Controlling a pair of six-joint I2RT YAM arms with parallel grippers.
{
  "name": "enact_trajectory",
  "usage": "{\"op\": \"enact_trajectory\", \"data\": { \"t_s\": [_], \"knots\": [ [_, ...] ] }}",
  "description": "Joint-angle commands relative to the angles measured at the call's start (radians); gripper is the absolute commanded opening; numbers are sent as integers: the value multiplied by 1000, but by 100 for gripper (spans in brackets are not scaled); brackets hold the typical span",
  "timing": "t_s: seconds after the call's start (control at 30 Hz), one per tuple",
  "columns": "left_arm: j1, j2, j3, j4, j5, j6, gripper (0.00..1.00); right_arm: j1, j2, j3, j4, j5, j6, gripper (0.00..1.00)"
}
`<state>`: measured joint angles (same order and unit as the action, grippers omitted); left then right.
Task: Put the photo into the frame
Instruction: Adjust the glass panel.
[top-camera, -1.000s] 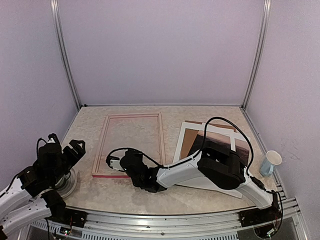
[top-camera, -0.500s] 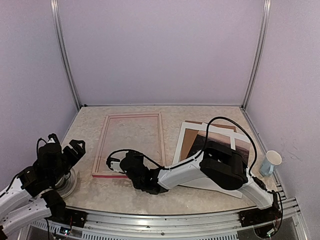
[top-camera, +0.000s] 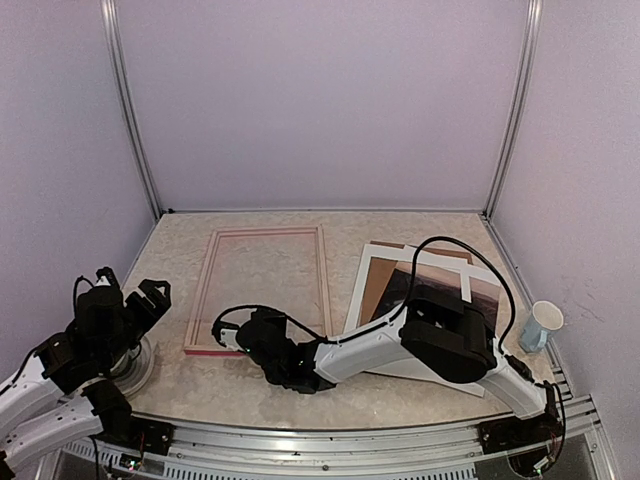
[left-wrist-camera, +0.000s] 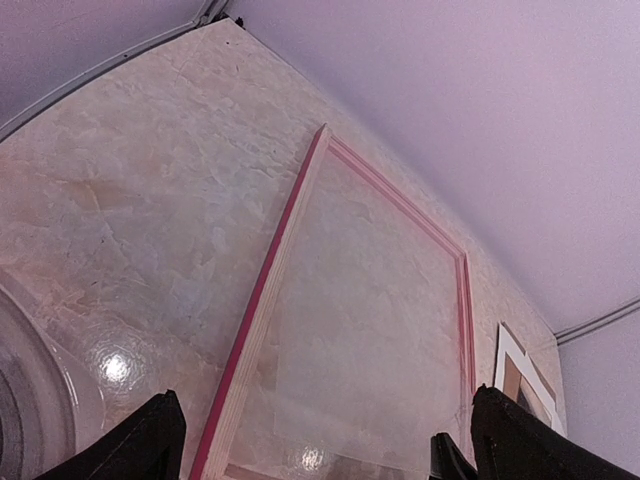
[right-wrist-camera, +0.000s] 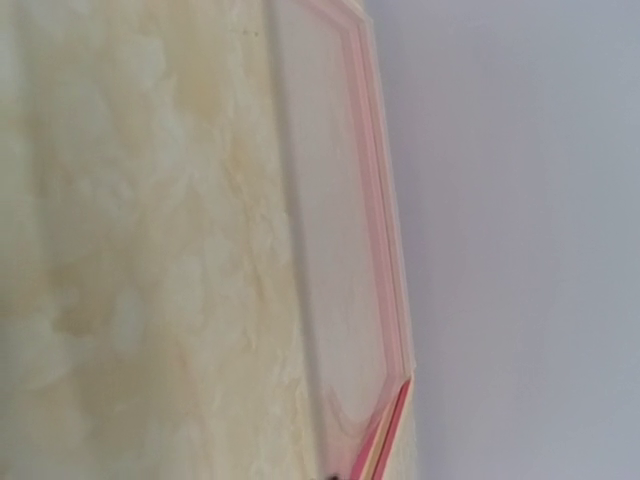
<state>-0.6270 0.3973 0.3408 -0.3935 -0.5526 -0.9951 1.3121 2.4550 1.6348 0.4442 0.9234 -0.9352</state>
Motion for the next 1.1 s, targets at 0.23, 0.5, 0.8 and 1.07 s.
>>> {"op": "enact_trajectory", "data": {
  "t_s": [0.23,0.5,0.8,1.07],
  "knots": [
    [10,2,1,-8,14,-4,99,20,-74,-26,-50,50,49,0],
    [10,1,4,-13,16,-5,99,20,-80,-44,-68,56,55,0],
    [10,-3,0,-13,17,-7,99,19,-77,-47,-100,64,81,0],
    [10,-5,-5,-17,16,-10,99,18,-74,-49,-96,84,76,0]
  ]
}}
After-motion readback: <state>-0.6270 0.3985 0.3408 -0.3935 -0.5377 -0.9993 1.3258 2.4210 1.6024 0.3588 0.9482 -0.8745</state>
